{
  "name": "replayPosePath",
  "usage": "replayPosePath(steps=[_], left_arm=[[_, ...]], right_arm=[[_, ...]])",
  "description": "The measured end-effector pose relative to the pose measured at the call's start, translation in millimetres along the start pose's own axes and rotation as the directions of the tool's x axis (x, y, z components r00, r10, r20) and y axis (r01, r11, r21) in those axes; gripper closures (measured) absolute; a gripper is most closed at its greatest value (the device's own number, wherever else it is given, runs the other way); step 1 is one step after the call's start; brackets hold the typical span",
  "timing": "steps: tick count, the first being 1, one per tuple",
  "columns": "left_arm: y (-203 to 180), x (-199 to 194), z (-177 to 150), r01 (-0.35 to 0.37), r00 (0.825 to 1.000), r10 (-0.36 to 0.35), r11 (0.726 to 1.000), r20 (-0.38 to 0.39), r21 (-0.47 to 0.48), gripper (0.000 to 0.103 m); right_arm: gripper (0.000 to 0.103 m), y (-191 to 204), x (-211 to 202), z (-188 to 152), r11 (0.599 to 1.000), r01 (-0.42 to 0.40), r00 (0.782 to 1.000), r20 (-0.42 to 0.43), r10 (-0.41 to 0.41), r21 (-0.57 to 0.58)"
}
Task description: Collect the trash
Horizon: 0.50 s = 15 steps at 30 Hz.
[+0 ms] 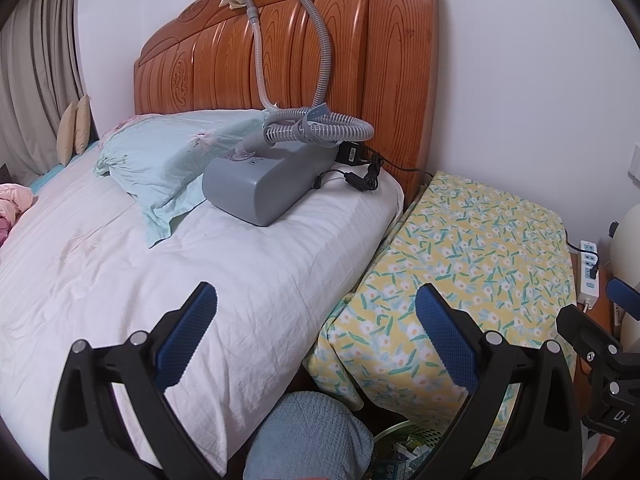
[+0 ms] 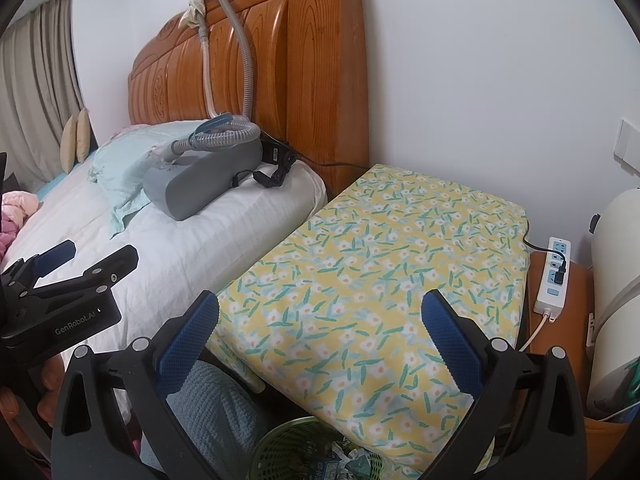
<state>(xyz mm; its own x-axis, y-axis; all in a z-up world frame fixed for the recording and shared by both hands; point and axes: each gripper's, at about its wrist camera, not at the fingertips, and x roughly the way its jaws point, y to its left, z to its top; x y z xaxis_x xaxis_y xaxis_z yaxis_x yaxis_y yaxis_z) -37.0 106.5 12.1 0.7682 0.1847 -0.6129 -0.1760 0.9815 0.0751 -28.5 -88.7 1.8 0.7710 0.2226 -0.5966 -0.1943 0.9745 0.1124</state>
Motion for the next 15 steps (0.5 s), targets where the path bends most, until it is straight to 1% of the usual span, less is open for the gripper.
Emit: replayPosePath(steps=[15], left_arm=[[-1.3,1.2,-0.4,0.0,1.0,0.0,1.0,-0.001,0.007,0.008]], right_arm=[[0.002,-1.9,1.5,-0.6,1.0,0.013,1.0,-0.008,-0.013,-0.008]])
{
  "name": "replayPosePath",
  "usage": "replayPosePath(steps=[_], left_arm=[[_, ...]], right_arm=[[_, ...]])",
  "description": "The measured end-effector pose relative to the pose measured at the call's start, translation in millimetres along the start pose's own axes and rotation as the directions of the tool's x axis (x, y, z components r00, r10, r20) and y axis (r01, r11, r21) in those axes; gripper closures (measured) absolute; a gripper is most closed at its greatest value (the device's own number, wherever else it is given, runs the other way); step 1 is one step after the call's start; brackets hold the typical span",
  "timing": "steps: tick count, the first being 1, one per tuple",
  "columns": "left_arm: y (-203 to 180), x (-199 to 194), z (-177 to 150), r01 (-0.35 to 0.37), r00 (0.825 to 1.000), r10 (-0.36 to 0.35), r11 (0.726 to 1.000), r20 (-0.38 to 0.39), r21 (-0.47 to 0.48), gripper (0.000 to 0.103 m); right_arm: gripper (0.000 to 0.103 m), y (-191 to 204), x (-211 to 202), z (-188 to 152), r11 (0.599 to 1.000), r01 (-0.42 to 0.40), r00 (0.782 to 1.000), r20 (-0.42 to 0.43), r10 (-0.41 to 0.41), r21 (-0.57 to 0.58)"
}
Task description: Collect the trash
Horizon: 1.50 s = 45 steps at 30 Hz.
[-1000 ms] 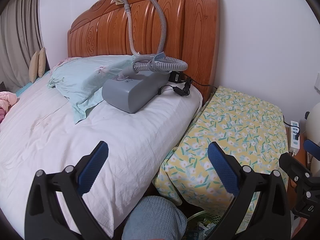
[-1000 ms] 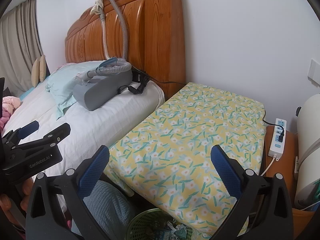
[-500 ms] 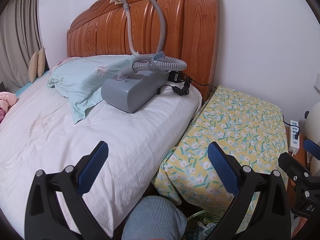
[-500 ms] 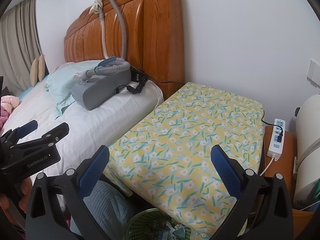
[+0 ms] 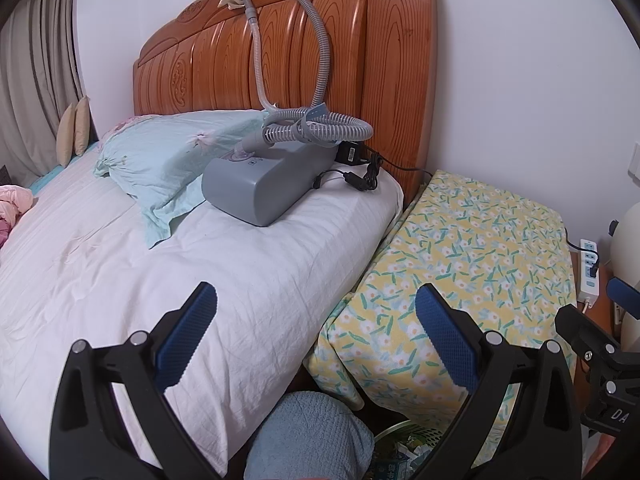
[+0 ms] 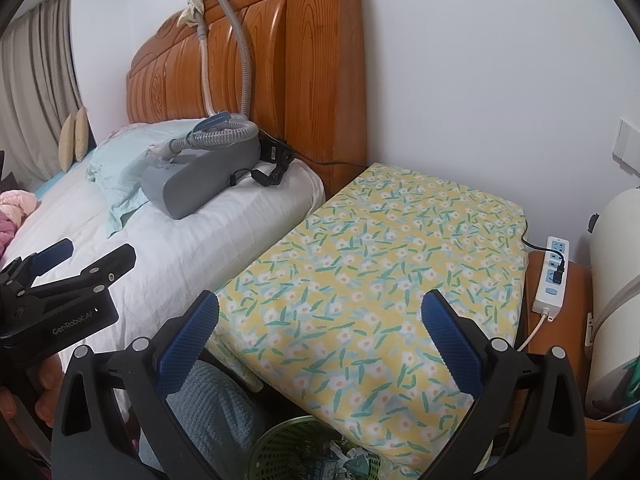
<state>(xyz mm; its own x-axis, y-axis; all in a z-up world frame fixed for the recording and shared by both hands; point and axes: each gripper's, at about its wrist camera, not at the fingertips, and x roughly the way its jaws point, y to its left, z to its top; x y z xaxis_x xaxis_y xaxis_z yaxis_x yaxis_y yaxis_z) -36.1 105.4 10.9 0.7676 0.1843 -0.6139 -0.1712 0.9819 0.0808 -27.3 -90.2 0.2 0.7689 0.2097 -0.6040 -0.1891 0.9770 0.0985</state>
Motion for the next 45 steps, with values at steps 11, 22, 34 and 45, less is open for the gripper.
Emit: replayPosePath(steps=[11,22,34,45], left_arm=[[0.2,-0.2,-0.2,-0.001,1.0,0.001,1.0,-0.001,-0.001,0.008],[0.0,-0.3,-0.6,-0.002,1.0,0.002,1.0,0.0,-0.003,0.008],[1.6,0.4,-0.1,-0.001,1.0,0.001,1.0,0.002,-0.008,0.008],[2.4,0.6,0.4,0.0,1.0,0.0,1.0,0.003,-0.007,0.008]], right_arm=[[0.003,0.3,0.8,0.1,1.0,0.004,1.0,-0.004,-0.004,-0.005],[0.002,-0.3,2.0,-0.1,1.0,0.003,1.0,-0.007,-0.003,-0.008],[0.003,-0.6,3.4,-1.8,1.0,0.004,1.0,-0.009,-0.004,-0.007],[0.002,-0.3,4.4,-3.4,1.0,0.003,1.0,-0.012,-0.003,-0.01]])
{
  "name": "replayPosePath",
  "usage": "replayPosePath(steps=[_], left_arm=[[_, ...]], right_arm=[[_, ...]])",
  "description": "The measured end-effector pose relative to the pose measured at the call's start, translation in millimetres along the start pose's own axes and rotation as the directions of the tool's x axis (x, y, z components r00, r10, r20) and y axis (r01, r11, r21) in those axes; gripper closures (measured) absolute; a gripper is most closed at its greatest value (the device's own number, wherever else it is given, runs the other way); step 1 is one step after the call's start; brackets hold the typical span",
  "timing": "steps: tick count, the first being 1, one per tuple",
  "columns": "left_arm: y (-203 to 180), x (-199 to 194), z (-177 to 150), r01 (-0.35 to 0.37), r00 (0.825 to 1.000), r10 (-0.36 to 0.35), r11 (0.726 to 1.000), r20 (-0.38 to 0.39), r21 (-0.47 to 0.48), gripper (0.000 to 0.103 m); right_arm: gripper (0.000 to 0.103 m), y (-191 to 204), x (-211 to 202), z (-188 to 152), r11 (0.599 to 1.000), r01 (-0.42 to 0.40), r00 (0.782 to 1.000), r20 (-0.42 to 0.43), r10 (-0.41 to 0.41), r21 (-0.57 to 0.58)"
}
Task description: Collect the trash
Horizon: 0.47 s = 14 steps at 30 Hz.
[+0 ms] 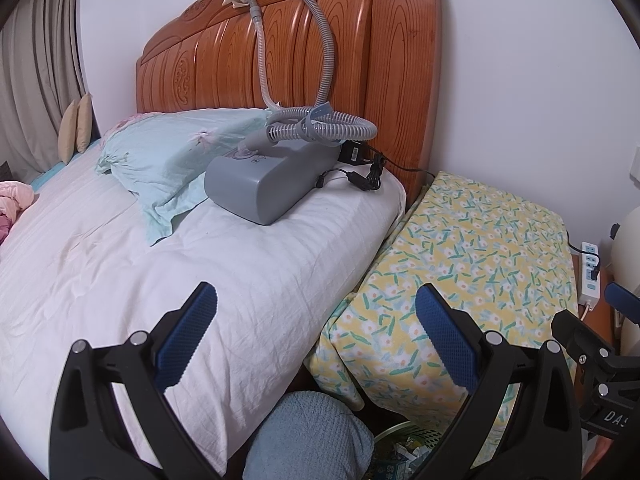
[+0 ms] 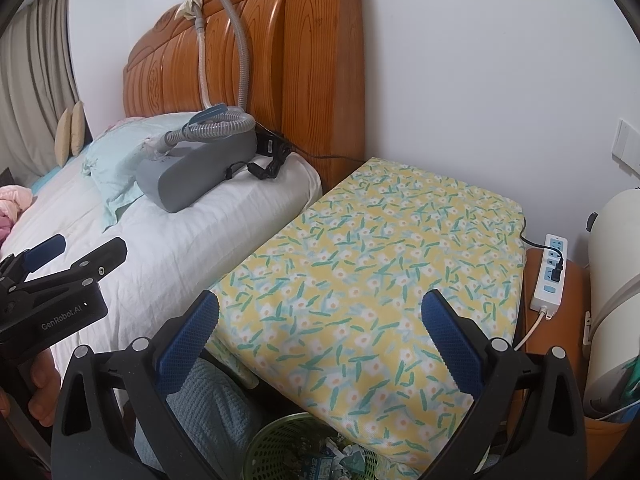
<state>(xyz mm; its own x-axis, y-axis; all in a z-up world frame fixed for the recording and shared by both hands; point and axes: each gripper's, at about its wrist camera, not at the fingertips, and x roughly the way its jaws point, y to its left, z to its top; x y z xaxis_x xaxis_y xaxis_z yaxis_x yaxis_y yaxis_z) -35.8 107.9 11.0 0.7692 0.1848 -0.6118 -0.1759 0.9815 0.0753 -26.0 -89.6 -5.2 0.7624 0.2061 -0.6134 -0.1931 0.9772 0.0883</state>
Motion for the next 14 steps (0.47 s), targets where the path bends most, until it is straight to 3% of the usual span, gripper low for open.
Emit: replayPosePath(steps=[14], left_arm=[[1.6,-0.5,-0.1,0.012,1.0,-0.013,1.0,-0.006,-0.011,0.008]], right_arm=[[0.002,-0.2,-0.4,0.5,1.0,-0.002,1.0,-0.001,0.002,0.0]])
